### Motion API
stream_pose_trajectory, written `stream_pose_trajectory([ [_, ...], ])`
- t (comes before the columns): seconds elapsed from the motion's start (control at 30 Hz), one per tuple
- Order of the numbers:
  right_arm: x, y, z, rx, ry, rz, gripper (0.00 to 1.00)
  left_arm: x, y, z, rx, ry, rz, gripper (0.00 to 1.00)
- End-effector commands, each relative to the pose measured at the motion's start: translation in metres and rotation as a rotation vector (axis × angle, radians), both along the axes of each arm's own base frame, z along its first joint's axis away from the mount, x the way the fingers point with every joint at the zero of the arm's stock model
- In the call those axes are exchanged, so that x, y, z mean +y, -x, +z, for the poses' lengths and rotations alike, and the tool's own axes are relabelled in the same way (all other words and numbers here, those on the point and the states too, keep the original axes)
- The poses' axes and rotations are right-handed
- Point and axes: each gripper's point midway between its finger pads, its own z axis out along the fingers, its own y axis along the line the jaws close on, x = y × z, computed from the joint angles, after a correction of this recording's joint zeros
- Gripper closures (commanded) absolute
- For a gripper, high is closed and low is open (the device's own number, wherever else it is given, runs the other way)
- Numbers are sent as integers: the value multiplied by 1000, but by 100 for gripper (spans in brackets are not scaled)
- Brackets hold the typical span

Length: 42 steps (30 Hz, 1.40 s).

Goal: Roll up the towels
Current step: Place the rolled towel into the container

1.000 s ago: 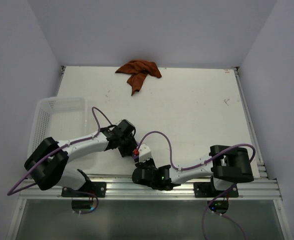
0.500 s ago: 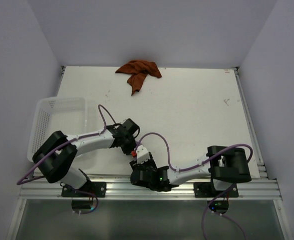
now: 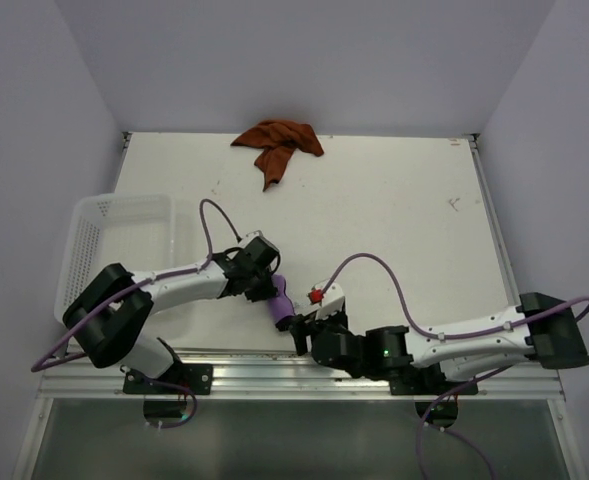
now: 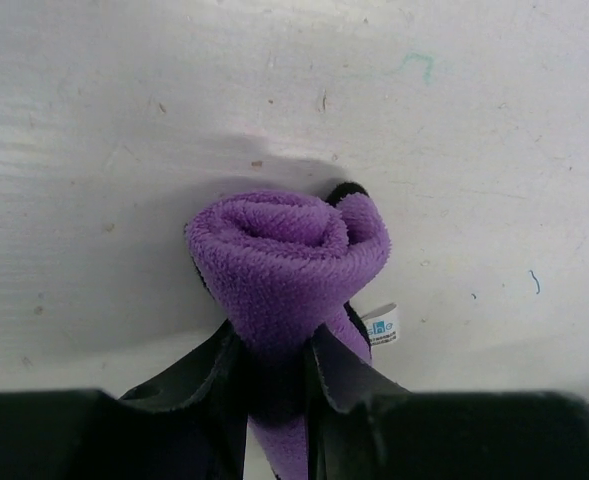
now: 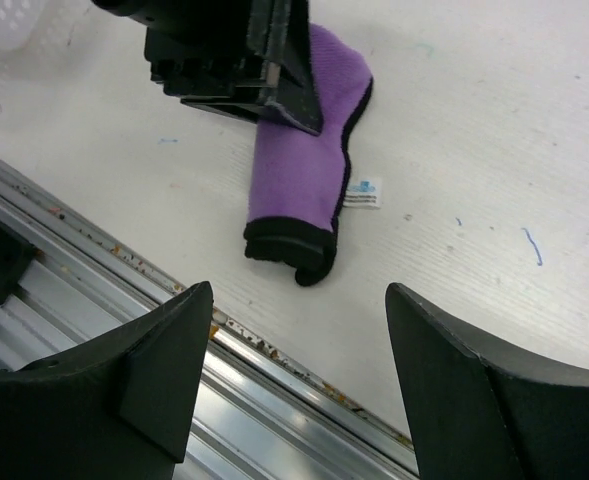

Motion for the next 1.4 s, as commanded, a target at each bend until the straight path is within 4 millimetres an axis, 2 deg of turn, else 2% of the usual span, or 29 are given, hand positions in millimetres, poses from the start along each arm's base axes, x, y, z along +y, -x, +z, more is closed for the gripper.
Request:
stream_pose_trajectory([
  [0.0, -29, -5, 7, -12, 4, -51, 26, 30, -15, 0, -125, -140, -40, 100],
  [0.17, -50, -12, 15, -42, 14, -92, 25, 48, -28, 13, -141, -169, -26, 100],
  [0.27, -55, -13, 18, -43, -2, -103, 25, 70, -44, 25, -146, -184, 39, 100],
  [0.4, -61, -16, 20, -50, -6, -113, 24, 84, -64, 52, -180, -182, 84, 100],
  [0.47, -63, -17, 22, -55, -2, -117, 24, 86, -76, 72, -206, -159, 94, 100],
  [0.5, -64, -18, 24, -59, -2, -120, 24, 90, -91, 91, -244, -137, 124, 100],
  [0.57, -66, -19, 27, -66, -5, -122, 24, 98, -105, 110, -280, -129, 136, 100],
  [0.6, -67, -20, 29, -69, -10, -126, 23, 98, -118, 134, -333, -115, 147, 100],
  [0.7, -70, -22, 31, -75, -11, -130, 23, 110, -132, 161, -378, -134, 178, 100],
  [0.73, -70, -23, 32, -75, -12, -129, 23, 112, -139, 175, -399, -116, 184, 100],
  [0.77, -71, -23, 33, -77, -9, -129, 23, 117, -143, 180, -404, -105, 197, 100],
  [0.8, -70, -23, 33, -77, -9, -127, 23, 135, -152, 189, -412, -96, 247, 100],
  [0.83, -71, -23, 34, -78, -8, -126, 23, 144, -154, 191, -400, -79, 268, 100],
  [0.87, -71, -24, 34, -79, -4, -130, 23, 172, -159, 193, -390, -85, 349, 100],
  [0.97, -72, -25, 34, -79, 1, -129, 23, 209, -161, 204, -395, -31, 467, 100],
  [1.0, -73, -25, 33, -80, 5, -129, 23, 244, -158, 206, -407, -39, 564, 100],
  [1.03, -74, -25, 33, -80, 7, -129, 23, 259, -158, 208, -419, -34, 618, 100],
  [1.07, -74, -25, 32, -78, 11, -128, 23, 286, -154, 208, -421, -32, 694, 100],
  [1.13, -76, -25, 30, -75, 15, -132, 22, 301, -145, 198, -399, 25, 749, 100],
  [1.17, -76, -25, 30, -73, 16, -131, 22, 323, -139, 193, -391, 28, 821, 100],
  [1.2, -77, -26, 27, -70, 18, -133, 22, 328, -132, 179, -356, 49, 861, 100],
  [1.23, -77, -26, 27, -69, 13, -134, 22, 342, -128, 176, -361, 74, 910, 100],
  [1.27, -77, -26, 25, -65, 17, -132, 22, 345, -121, 161, -331, 90, 938, 100],
  [1.37, -79, -27, 22, -59, 19, -136, 22, 363, -114, 146, -322, 92, 1032, 100],
])
